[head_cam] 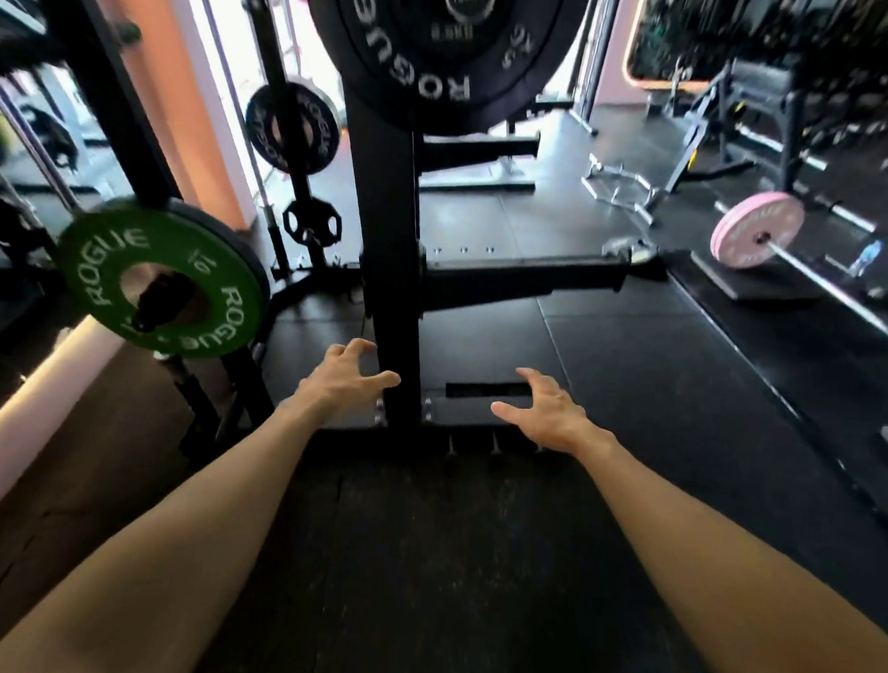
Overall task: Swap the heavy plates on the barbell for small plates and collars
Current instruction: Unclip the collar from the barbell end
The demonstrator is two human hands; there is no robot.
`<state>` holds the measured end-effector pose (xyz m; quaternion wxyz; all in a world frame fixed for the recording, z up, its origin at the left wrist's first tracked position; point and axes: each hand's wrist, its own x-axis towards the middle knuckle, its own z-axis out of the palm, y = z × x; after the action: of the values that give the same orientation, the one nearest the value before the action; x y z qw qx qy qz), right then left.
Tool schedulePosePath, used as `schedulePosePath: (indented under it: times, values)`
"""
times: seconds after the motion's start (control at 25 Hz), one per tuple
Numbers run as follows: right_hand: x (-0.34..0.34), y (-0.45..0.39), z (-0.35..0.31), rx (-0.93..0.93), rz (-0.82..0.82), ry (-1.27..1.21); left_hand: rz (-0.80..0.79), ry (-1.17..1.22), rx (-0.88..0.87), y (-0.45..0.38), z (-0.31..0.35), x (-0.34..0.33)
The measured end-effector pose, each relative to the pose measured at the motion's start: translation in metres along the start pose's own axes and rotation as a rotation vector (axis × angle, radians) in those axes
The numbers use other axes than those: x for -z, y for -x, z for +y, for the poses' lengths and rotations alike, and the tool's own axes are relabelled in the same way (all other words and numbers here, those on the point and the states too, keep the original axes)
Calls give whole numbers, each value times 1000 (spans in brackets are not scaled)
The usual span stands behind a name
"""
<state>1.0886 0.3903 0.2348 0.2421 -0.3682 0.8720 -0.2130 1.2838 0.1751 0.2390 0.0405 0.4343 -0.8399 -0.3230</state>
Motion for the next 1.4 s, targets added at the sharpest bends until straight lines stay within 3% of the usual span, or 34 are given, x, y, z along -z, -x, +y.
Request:
schedulePosePath:
  times: [0.32, 0.68, 1.04, 1.4]
  values:
    - [137, -39, -96, 231, 277, 36, 342, 16, -210, -38, 94, 147]
    - [263, -36, -165, 397, 588, 59, 549, 58, -398, -45, 200, 246]
    - [337, -59, -185, 508, 644, 67, 652, 41, -421, -63, 248, 280]
    - [355, -147, -203, 484, 620, 80, 640, 19, -403, -155, 259, 290]
